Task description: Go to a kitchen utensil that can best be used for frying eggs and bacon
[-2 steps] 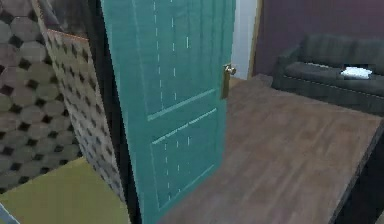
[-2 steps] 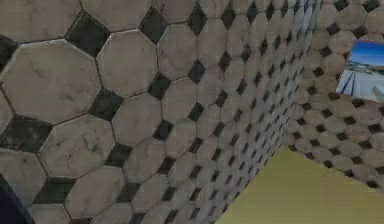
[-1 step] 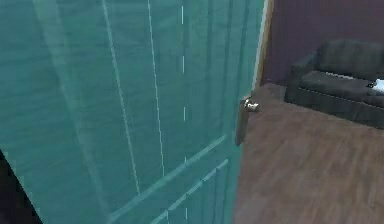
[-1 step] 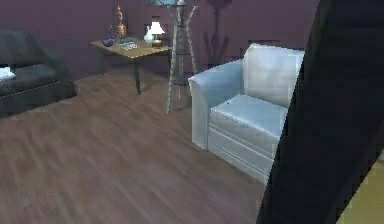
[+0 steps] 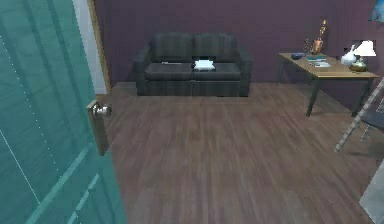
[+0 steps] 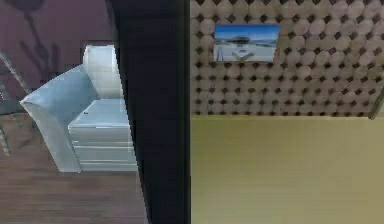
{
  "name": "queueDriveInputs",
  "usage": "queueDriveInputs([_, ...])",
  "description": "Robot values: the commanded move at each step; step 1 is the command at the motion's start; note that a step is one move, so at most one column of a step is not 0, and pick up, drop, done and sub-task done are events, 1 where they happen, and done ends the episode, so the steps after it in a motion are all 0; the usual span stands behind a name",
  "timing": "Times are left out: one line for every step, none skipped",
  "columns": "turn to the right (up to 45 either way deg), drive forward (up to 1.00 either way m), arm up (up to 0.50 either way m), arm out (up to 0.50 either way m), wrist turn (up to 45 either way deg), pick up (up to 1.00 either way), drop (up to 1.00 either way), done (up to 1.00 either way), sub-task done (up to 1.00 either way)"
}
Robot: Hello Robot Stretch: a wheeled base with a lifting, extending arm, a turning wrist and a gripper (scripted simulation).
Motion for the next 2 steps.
queueDriveInputs([0.0,1.00,0.00,0.00,0.0,0.00,0.00,0.00,0.00])
queueDriveInputs([6.0,0.00,0.00,0.00,0.0,0.00,0.00,0.00,0.00])
